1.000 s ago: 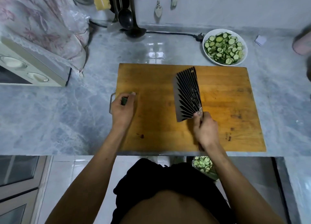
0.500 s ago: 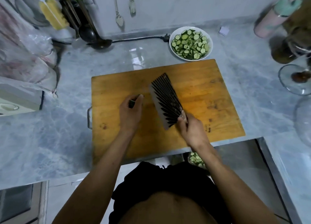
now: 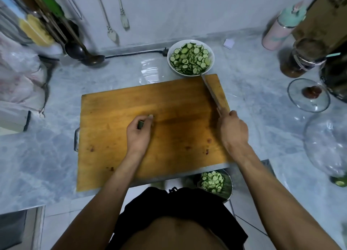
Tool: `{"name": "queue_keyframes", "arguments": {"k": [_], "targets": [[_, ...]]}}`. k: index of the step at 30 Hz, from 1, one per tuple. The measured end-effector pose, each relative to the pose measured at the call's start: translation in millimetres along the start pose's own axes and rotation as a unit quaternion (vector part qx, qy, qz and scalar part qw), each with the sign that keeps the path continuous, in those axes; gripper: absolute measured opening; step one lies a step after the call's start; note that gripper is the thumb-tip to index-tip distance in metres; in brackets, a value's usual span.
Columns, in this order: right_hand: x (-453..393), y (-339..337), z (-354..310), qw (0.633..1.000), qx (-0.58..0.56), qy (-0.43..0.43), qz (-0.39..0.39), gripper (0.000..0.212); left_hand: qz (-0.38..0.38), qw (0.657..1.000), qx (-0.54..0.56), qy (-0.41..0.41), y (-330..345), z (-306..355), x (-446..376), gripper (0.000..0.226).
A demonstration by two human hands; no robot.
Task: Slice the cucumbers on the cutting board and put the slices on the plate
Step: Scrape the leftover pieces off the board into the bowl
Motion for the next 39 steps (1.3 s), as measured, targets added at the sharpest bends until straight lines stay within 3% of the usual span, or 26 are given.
{"name": "queue_keyframes", "arguments": {"k": [4,9,13,19,23,29,32,35,39], "targets": [[29.6,36.1,-36.3,0.99,-0.022,-0.056,-0.126,0.055,0.038,0.999,0.008,-0.028,4.7,-3.5,5.6,0.017],[76.1,47.1,-78.4,0.95,-0.135,-0.141,-0.242,0.056,0.091,0.995,0.01,-0.026,3.7,-2.6,14.1,0.017],[75.1,28.1,-61.9,0.953,-0.198,-0.141,-0.183,0.056,0.118,0.992,0.009,-0.032,-1.8,-5.7,23.4,0.017],[54.0,20.7,14.0,0.973,-0.183,0.012,-0.137,0.059,0.124,0.991,0.007,-0.042,-2.4,-14.0,46.9,0.019],[77.5,30.9,-12.6,0.973,-0.157,-0.013,-0.169,0.059,0.125,0.991,-0.006,-0.047,-9.7,-19.9,55.6,0.017],[120.5,39.3,-101.8,0.953,-0.181,-0.127,-0.205,0.056,0.121,0.992,-0.015,-0.035,-42.4,-23.6,50.7,0.015],[116.9,26.7,-111.8,0.95,-0.233,-0.109,-0.176,0.049,0.118,0.992,-0.015,-0.042,-70.9,-31.2,46.8,0.016],[105.7,17.2,-92.5,0.959,-0.26,-0.027,-0.114,0.046,0.124,0.991,-0.01,-0.052,-101.8,-39.6,44.6,0.016],[123.5,30.6,-103.0,0.976,-0.192,-0.026,-0.099,0.047,0.141,0.988,-0.003,-0.058,-135.4,-48.3,40.4,0.016]]}}
Point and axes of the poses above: each hand's wrist, its own x-axis away from the middle knuckle, its own y-axis out of the palm, z = x × y, the point moved 6 cm from there along -x, towards the middle knuckle, and after that the axes turned 9 degrees about z, right-handed, at the moved point
